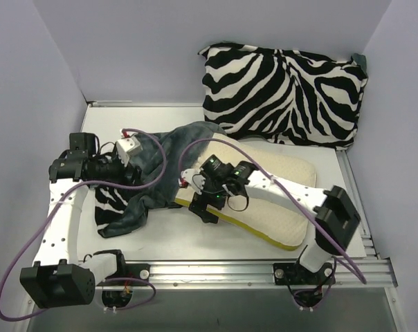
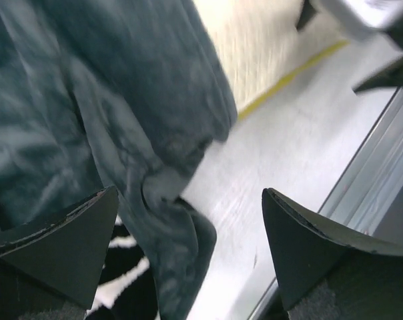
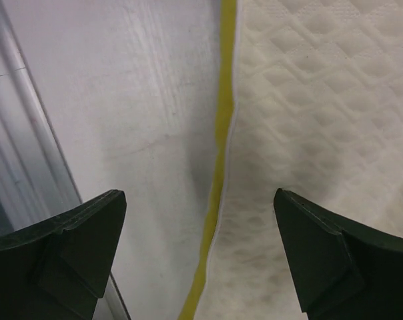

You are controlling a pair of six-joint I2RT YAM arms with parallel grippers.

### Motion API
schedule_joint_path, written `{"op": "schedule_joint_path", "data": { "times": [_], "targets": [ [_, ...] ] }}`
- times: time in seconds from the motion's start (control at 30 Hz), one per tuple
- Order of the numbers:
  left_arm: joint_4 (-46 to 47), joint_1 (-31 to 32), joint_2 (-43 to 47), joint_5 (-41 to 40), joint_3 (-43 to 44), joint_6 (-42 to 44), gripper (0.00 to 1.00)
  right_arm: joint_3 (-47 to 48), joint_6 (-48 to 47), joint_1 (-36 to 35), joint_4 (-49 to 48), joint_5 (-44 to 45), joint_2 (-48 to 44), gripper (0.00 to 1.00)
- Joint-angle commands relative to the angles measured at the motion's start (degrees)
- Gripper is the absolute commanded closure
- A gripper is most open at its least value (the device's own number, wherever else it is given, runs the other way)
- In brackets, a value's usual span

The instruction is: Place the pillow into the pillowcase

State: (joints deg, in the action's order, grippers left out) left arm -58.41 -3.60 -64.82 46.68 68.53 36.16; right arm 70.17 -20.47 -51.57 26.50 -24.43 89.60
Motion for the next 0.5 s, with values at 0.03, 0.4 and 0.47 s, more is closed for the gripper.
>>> {"op": "schedule_joint_path", "data": {
  "times": [0.03, 0.4, 0.47],
  "targets": [
    [-15.7, -0.6, -0.7, -10.1, -3.6, 18.8, 0.04, 0.4, 3.9, -0.8, -4.9, 14.5, 10.1, 0.00],
    [-3.7, -1.9, 2.6, -25.7, -26.7, 33.6, 0.03, 5.4, 8.8, 2.5, -8.0, 24.2, 16.6, 0.63],
    [1.6, -0.9, 1.0, -26.5, -30.4, 33.8, 0.03, 5.6, 8.7, 3.1, -7.7, 23.8, 15.7, 0.82]
  ]
}}
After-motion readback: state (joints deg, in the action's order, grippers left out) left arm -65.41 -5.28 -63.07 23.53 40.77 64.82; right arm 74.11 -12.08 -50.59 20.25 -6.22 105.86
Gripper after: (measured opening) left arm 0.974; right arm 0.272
